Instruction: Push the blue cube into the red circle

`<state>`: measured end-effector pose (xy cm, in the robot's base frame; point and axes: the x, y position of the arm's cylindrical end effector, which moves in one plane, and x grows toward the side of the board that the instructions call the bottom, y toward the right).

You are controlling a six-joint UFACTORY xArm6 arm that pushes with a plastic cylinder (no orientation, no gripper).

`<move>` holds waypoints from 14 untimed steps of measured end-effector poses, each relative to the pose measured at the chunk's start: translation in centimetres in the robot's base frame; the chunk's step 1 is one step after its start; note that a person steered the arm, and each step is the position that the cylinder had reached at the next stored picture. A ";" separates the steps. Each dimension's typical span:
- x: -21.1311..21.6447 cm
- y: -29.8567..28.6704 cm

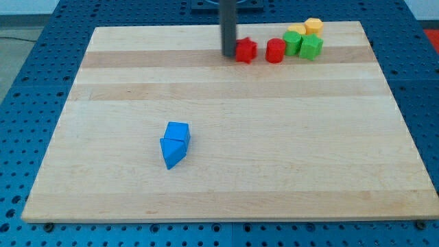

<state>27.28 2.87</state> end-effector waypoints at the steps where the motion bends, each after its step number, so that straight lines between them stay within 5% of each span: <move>1: 2.8 1.6; 4: 30.2 -6.5; 5: 30.0 -12.5; 7: 20.2 -10.5; 10: 13.7 -15.4; 11: 11.3 -10.9; 14: 12.7 -9.9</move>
<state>40.02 -7.04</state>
